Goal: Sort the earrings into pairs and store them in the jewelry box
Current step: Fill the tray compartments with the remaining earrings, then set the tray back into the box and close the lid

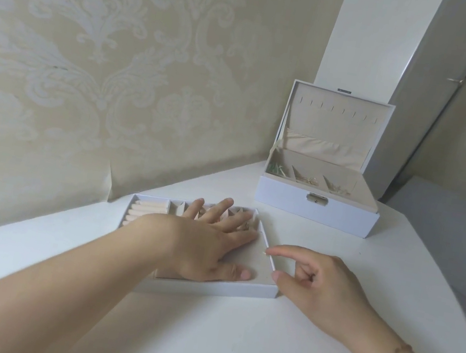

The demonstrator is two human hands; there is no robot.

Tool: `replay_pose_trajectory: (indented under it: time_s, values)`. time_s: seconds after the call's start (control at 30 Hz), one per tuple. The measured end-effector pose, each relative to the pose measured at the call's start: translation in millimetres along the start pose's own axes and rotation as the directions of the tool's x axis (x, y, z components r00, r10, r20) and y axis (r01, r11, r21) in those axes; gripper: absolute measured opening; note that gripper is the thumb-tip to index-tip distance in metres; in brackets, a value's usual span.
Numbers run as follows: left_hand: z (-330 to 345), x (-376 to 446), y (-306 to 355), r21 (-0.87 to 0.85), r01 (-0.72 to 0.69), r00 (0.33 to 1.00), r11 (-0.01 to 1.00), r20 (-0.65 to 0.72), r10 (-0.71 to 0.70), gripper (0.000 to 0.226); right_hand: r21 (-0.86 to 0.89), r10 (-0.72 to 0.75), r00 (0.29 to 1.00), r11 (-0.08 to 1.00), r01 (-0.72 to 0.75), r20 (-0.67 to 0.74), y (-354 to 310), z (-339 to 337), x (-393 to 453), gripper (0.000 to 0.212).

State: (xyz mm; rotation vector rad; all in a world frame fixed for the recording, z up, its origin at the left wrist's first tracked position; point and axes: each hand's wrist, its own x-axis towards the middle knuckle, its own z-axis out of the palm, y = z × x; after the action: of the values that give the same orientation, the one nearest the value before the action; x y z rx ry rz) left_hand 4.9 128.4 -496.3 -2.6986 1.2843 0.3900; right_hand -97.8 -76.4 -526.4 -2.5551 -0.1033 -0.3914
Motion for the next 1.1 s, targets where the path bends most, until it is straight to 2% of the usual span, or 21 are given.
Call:
replay_pose_trajectory:
  time_s: [0.1, 0.2, 0.27, 0.33, 0.4, 0.47, 0.53, 0.63, 0.67, 0.73, 0.8, 0.87, 0.93, 1.03, 1.1]
  values:
    - [-8.9, -7.9, -7.9, -0.001, 0.055, 0.996, 0.999, 0.067, -0.054, 0.084, -0.114, -0.073, 0.997, 0.991, 0.077, 0.037, -3.2, -0.1, -4.3, 0.054]
    - [-25.1, -22.2, -42.1, 0.011, 0.283, 0.956, 0.959, 0.078, -0.283, 0.103, -0.269, -0.158, 0.982, 0.946, 0.181, 0.106, -10.6, 5.9, -6.1, 0.078]
    - [-28.3, -28.6, -71.7, 0.021, 0.466, 0.884, 0.884, 0.010, -0.466, 0.097, -0.269, -0.166, 0.983, 0.946, 0.180, 0.075, -11.8, 6.8, -4.9, 0.073]
    - [-23.8, -29.0, -90.0, -0.041, 0.546, 0.837, 0.837, -0.015, -0.546, 0.085, -0.242, -0.162, 0.986, 0.956, 0.167, 0.041, -9.9, 3.4, -3.4, 0.067]
    - [-17.7, -20.4, -92.8, -0.155, 0.500, 0.859, 0.852, -0.036, -0.510, 0.080, -0.235, -0.166, 0.985, 0.957, 0.172, 0.043, -7.4, -2.4, -2.5, 0.064]
    - [-12.5, -8.2, -83.5, -0.238, 0.421, 0.874, 0.875, -0.150, -0.462, 0.065, -0.197, -0.148, 0.989, 0.969, 0.149, 0.022, -3.7, -10.9, -2.6, 0.062]
    - [-9.6, 1.7, -69.3, -0.419, 0.319, 0.874, 0.850, -0.217, -0.435, 0.056, -0.143, -0.083, 0.996, 0.987, 0.078, -0.031, 3.6, -21.0, -4.8, 0.070]
    - [-13.7, 7.5, -47.5, -0.539, 0.210, 0.936, 0.815, -0.129, -0.327, 0.052, -0.056, 0.053, 0.985, 0.996, -0.063, -0.162, 23.4, -34.7, -7.1, 0.089]
    - [-15.8, 11.8, -43.8, -0.523, 0.205, 0.944, 0.827, -0.117, -0.308, 0.051, -0.016, 0.106, 0.974, 0.994, -0.111, -0.200, 26.9, -37.7, -6.7, 0.090]
    - [-25.2, 29.1, -37.9, -0.363, 0.209, 0.931, 0.908, -0.209, -0.298, 0.056, 0.010, 0.198, 0.954, 0.980, -0.201, -0.226, 28.1, -42.4, -5.1, 0.075]
    - [-37.3, 52.4, -28.1, -0.191, 0.209, 0.892, 0.959, -0.364, -0.267, 0.062, -0.143, 0.281, 0.938, 0.939, -0.312, -0.202, 24.3, -43.0, -4.7, 0.055]
    - [-48.7, 77.7, -15.5, -0.141, 0.193, 0.886, 0.971, -0.400, -0.234, 0.064, -0.244, 0.320, 0.931, 0.902, -0.357, -0.177, 20.7, -39.7, -8.7, 0.042]
    - [-55.4, 103.3, -7.7, -0.170, 0.195, 0.900, 0.966, -0.361, -0.245, 0.063, -0.203, 0.353, 0.926, 0.905, -0.374, -0.132, 22.1, -34.9, -14.5, 0.032]
    - [-57.9, 128.8, -1.7, -0.307, 0.165, 0.905, 0.937, -0.330, -0.267, 0.055, -0.086, 0.383, 0.919, 0.917, -0.391, -0.090, 24.3, -34.3, -19.4, 0.020]
    - [-55.0, 135.8, -1.5, -0.388, 0.134, 0.893, 0.912, -0.350, -0.281, 0.047, -0.087, 0.378, 0.921, 0.918, -0.386, -0.093, 23.8, -36.6, -21.0, 0.025]
